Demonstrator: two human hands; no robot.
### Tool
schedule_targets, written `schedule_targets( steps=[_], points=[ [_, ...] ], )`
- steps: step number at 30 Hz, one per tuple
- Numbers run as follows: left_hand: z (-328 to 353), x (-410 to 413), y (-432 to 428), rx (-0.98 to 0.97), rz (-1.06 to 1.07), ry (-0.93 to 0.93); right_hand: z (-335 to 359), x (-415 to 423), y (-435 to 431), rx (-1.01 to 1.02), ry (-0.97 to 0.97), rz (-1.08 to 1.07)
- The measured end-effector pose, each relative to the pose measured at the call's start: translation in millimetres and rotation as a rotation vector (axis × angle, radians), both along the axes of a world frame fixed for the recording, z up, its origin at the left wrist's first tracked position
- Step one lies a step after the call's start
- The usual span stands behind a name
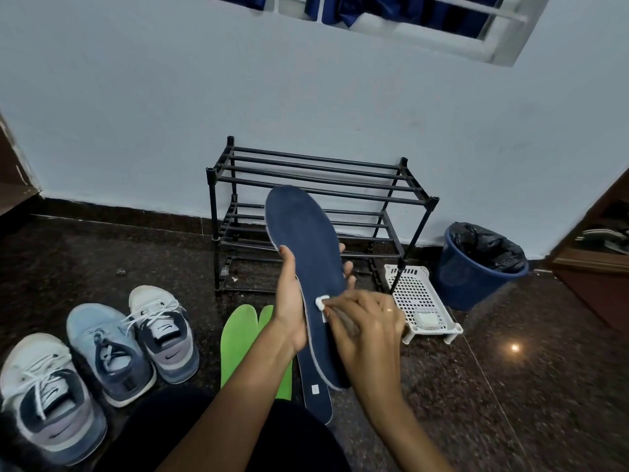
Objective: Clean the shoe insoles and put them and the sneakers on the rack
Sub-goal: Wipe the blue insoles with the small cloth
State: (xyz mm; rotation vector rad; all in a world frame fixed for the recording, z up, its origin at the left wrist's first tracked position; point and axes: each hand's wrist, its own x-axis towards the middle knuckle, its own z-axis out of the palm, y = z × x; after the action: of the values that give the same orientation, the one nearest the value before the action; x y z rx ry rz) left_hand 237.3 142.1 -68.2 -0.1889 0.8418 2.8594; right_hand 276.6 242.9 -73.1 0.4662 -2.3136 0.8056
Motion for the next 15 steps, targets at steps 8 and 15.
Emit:
schedule_targets(
  steps=[8,15],
  points=[
    [-7.4,4.2,8.6,-0.175,-0.063,-0.005,20.1,-46.8,-9.5,0.033,0.005,-0.065],
    [-11.5,-0.6,8.8,-0.267,-0.067,-0.074,5.0,-25.6,-9.0,0.006,-0.048,0.047]
  ],
)
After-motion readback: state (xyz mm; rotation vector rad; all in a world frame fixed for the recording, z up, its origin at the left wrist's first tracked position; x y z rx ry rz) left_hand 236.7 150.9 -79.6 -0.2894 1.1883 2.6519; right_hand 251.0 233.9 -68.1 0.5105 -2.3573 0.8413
